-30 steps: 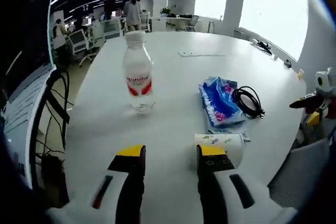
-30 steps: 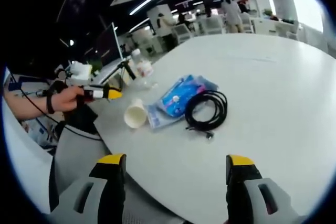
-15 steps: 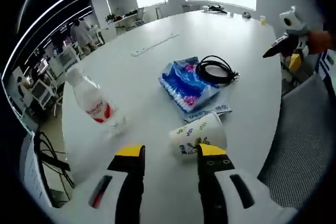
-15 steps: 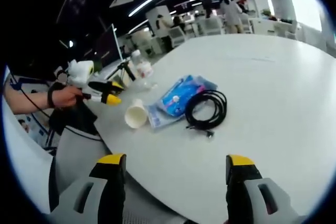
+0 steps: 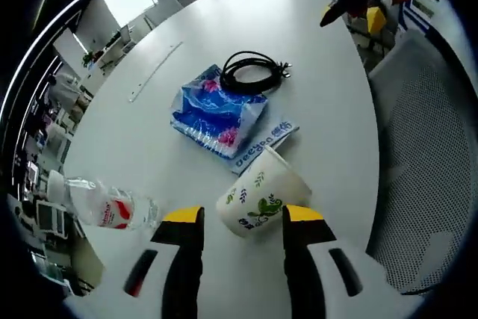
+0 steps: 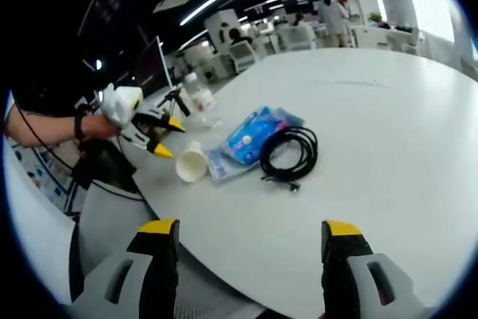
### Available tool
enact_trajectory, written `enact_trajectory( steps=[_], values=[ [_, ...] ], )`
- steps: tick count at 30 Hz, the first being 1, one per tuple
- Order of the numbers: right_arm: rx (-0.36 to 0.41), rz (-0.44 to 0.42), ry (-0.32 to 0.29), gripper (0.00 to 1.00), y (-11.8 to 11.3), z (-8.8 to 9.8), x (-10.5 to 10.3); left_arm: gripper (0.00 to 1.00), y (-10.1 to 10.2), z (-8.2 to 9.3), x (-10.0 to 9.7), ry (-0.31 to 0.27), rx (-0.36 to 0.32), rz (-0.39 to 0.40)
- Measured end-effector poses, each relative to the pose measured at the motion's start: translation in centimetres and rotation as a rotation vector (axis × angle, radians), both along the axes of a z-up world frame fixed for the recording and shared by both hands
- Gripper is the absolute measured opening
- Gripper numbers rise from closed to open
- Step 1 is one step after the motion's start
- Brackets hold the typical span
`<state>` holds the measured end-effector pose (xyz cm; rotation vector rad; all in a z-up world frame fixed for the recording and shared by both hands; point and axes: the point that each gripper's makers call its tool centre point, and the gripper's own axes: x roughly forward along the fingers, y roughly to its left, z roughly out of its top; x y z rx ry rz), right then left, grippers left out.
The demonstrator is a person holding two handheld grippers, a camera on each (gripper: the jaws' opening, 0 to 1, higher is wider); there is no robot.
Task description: Arrange the tabletop items into an orderly group along one side of the table until the central work area is clear of visible clutter.
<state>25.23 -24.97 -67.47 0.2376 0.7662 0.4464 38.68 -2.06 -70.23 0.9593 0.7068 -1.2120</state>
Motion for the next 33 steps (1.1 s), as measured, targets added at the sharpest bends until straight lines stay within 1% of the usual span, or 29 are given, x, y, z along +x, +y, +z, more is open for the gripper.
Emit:
enact_trajectory(
  steps=[3, 6, 7, 10, 13, 18, 21, 25, 29, 33],
  values=[
    [0.002, -0.011, 0.004, 0.79, -0.3, -0.1, -0.2, 0.41, -0.3, -0.2, -0.1, -0.015, 0.031, -0.059],
    [-0.002, -0.011, 0.012, 0.79, -0.3, -0.4, -0.4, 0.42, -0.3, -0.6, 0.0, -0.043, 0.084, -0.133],
    [-0.002, -0.011, 0.013, 0.79, -0.3, -0.4, -0.5, 0.42, -0.4, -0.8, -0.2, -0.05, 0.105, -0.169],
    [0.0, -0.012, 0.015, 0.79, -0.3, -0.5, -0.5, 0.42, -0.7, -1.3, -0.7, -0.055, 0.127, -0.229],
    [0.001, -0.012, 0.016, 0.79, -0.2, -0.5, -0.4, 0.43, -0.9, -1.8, -0.9, -0.054, 0.152, -0.269],
    [0.001, -0.011, 0.015, 0.79, -0.3, -0.5, -0.4, 0.43, -1.4, -2.4, -1.3, -0.041, 0.162, -0.302],
    [0.0, -0.011, 0.016, 0.79, -0.4, -0.5, -0.3, 0.43, -1.2, -3.2, -1.3, -0.031, 0.182, -0.318],
    [-0.001, -0.014, 0.017, 0.79, -0.4, -0.5, -0.3, 0.43, -1.4, -3.4, -1.6, -0.021, 0.183, -0.326],
    [-0.002, -0.01, 0.022, 0.79, -0.4, -0.6, -0.4, 0.44, -1.6, -3.9, -1.6, -0.015, 0.193, -0.333],
    [0.003, -0.015, 0.021, 0.79, -0.4, -0.6, -0.5, 0.44, -1.8, -3.9, -1.9, -0.011, 0.186, -0.332]
  ],
)
